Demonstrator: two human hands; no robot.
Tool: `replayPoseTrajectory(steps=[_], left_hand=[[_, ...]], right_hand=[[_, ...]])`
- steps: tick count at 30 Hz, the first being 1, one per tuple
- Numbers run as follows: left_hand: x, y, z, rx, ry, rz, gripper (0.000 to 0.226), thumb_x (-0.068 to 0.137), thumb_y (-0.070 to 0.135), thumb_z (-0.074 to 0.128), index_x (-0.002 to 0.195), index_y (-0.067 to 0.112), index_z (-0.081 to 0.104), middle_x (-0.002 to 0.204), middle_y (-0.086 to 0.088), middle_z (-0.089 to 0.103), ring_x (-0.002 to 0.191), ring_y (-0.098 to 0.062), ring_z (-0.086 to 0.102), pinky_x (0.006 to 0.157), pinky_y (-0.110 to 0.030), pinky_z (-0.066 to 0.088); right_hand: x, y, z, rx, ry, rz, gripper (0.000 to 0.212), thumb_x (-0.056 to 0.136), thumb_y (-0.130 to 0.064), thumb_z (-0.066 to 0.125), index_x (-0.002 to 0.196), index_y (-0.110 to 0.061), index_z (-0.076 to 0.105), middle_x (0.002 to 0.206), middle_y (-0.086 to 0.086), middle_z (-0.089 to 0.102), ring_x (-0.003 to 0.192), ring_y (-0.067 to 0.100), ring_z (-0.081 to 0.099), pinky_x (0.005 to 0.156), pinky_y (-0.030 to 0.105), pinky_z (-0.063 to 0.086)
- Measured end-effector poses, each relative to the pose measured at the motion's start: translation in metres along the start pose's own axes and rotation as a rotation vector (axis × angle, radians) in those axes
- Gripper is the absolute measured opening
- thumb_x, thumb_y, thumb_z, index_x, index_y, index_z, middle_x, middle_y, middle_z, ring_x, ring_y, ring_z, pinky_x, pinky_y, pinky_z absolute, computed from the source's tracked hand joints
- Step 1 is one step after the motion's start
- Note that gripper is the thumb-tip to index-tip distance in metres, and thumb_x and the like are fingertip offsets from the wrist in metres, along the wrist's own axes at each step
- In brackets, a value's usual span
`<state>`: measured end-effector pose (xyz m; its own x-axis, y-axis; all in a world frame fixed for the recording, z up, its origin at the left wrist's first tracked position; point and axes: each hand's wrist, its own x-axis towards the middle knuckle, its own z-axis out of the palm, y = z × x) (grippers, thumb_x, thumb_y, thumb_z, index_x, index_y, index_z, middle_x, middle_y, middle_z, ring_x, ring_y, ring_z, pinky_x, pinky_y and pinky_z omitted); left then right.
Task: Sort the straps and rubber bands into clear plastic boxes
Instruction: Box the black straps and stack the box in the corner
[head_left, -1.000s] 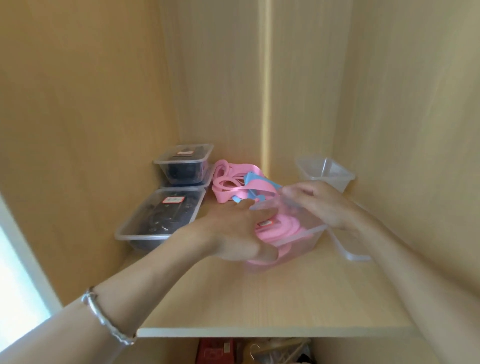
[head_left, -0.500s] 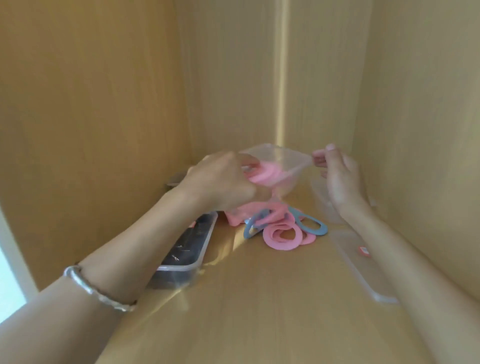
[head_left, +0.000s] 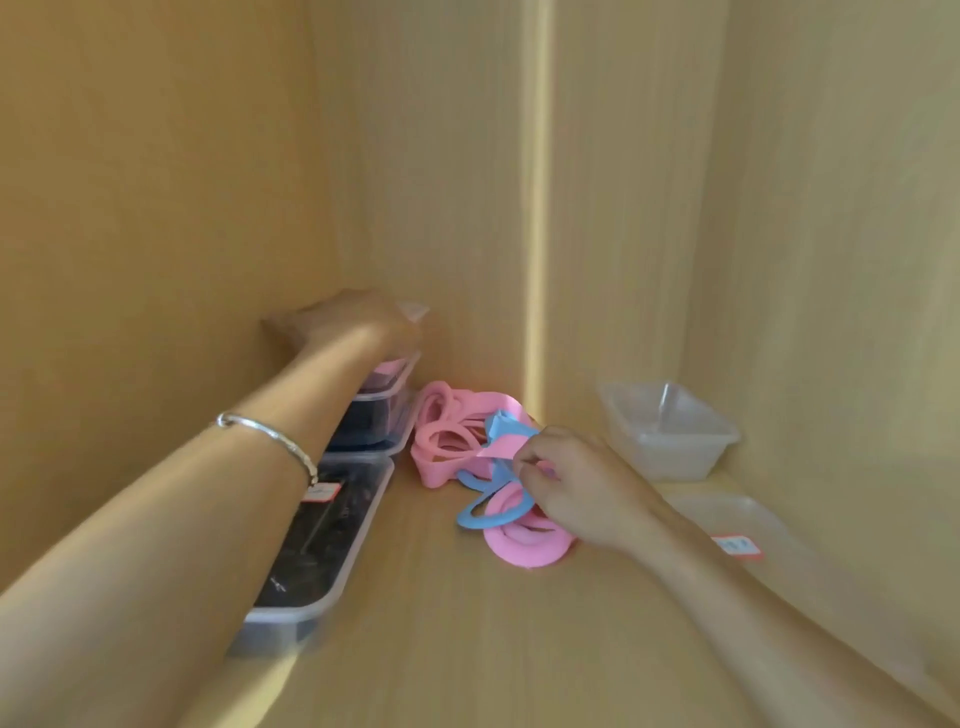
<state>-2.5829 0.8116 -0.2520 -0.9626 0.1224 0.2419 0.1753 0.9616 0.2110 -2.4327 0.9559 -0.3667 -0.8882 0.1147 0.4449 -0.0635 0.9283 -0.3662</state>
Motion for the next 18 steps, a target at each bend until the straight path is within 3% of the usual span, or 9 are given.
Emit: replayPoseTrajectory(steps=[3,5,6,8,10,14,16,18], left_hand=[[0.000,0.005,0.004,0.083,0.021,0.004,0.067,0.089,0.060,0.041,0.138,0.014,0.044,0.145,-0.019,0.040,0.132,-0.043,0.036,0.107,-0.070,0.011],[-0.007,0.007,0.007,0.104,0.055,0.074,0.071,0.088,0.061,0.041,0.142,0.014,0.038,0.150,-0.020,0.032,0.136,-0.043,0.029,0.108,-0.065,0.016],[-0.011,0.009,0.009,0.057,0.069,0.150,0.071,0.086,0.063,0.040,0.138,0.015,0.043,0.145,-0.019,0.039,0.133,-0.040,0.036,0.108,-0.059,0.026],[-0.036,0.020,0.010,-0.050,0.026,0.346,0.059,0.085,0.059,0.041,0.123,0.016,0.057,0.127,-0.013,0.057,0.116,-0.033,0.052,0.092,-0.037,0.042],[-0.069,0.033,0.013,-0.062,-0.020,0.502,0.044,0.091,0.050,0.041,0.112,0.016,0.060,0.120,-0.010,0.059,0.111,-0.030,0.054,0.089,-0.034,0.044],[-0.125,0.051,0.038,-0.121,-0.071,0.610,0.021,0.096,0.036,0.043,0.101,0.016,0.049,0.119,-0.011,0.054,0.110,-0.032,0.051,0.078,-0.034,0.038],[-0.133,0.055,0.057,-0.131,-0.198,0.583,0.022,0.097,0.031,0.040,0.110,0.014,0.048,0.121,-0.011,0.053,0.110,-0.031,0.052,0.078,-0.034,0.038],[-0.135,0.055,0.068,-0.078,-0.308,0.565,0.035,0.096,0.031,0.042,0.127,0.015,0.044,0.125,-0.010,0.052,0.111,-0.030,0.052,0.082,-0.034,0.040]], right_hand=[[0.000,0.002,-0.001,-0.020,0.006,0.010,0.019,0.090,-0.014,0.048,0.089,-0.009,0.066,0.090,0.000,0.053,0.081,0.017,0.046,0.074,0.032,0.037],[0.000,0.003,0.000,-0.043,0.002,0.021,0.019,0.090,-0.015,0.048,0.089,-0.011,0.067,0.089,-0.001,0.053,0.081,0.018,0.047,0.074,0.033,0.040],[0.000,0.004,0.001,-0.049,-0.003,0.028,0.019,0.089,-0.014,0.048,0.089,-0.011,0.067,0.088,-0.001,0.053,0.082,0.020,0.049,0.074,0.034,0.042],[0.000,0.005,0.003,-0.055,-0.014,0.034,0.020,0.087,-0.013,0.048,0.088,-0.009,0.067,0.086,0.003,0.056,0.082,0.024,0.053,0.074,0.038,0.046],[0.002,0.006,0.004,-0.060,-0.014,0.053,0.019,0.086,-0.013,0.047,0.085,-0.010,0.066,0.087,0.008,0.061,0.081,0.028,0.056,0.072,0.041,0.048],[0.002,0.014,-0.011,-0.076,-0.002,0.201,0.021,0.088,-0.015,0.047,0.068,-0.019,0.052,0.080,0.004,0.063,0.079,0.026,0.059,0.064,0.035,0.045],[0.000,0.023,-0.019,-0.062,0.028,0.243,0.022,0.084,-0.009,0.048,0.068,-0.022,0.056,0.077,-0.002,0.062,0.081,0.024,0.060,0.064,0.033,0.046],[-0.001,0.032,-0.023,-0.063,0.085,0.281,0.021,0.085,-0.008,0.050,0.084,-0.017,0.069,0.091,0.000,0.068,0.092,0.023,0.063,0.075,0.036,0.051]])
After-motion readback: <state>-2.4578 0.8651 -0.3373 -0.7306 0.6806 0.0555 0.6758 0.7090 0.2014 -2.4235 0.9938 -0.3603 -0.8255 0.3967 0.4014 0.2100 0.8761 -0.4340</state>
